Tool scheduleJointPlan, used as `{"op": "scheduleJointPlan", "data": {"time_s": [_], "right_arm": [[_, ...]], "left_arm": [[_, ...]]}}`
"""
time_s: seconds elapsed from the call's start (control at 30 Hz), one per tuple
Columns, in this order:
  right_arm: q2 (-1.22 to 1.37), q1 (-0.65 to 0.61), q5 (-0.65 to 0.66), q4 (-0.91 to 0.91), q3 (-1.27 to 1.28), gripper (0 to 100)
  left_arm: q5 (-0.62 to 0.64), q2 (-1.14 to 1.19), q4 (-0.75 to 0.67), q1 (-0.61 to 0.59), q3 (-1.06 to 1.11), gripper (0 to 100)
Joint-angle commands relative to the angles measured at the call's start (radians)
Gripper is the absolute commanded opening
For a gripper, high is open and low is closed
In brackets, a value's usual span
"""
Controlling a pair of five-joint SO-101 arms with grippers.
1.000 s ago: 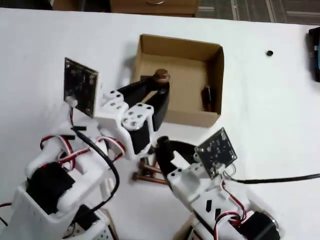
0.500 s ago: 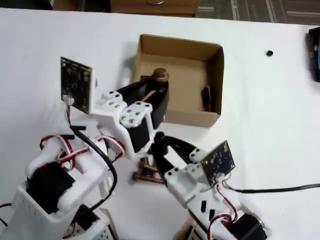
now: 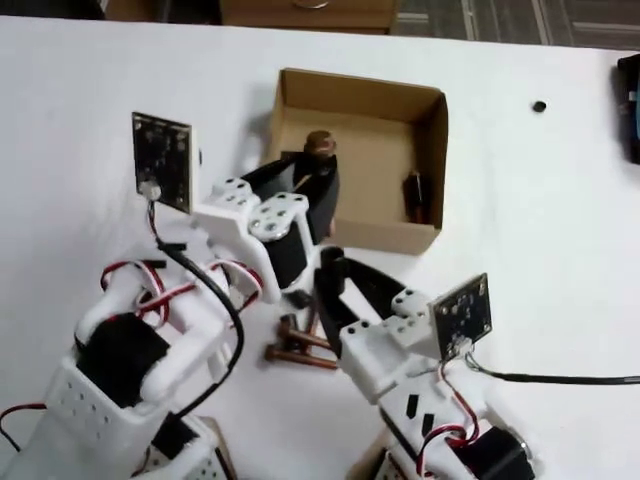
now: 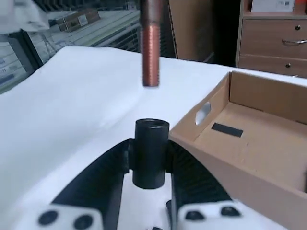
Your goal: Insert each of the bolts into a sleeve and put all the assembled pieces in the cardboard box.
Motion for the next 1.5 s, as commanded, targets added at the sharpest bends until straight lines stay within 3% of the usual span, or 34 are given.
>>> {"op": "scheduleJointPlan", "data": {"time_s": [0.0,1.07,1.47], "right_arm": [[-0.010,0.005,-0.008,-0.044,-0.005,1.9],[-0.010,0.012,-0.002,-0.113,0.037,1.9],[-0.008,0.024,0.000,-0.145,0.038,1.9]], "left_arm": [[0.005,-0.006,-0.031,-0.012,0.013,2],[0.048,-0.011,0.049,-0.005,0.039,2],[0.043,-0.057,0.054,0.081,0.151,3]]}}
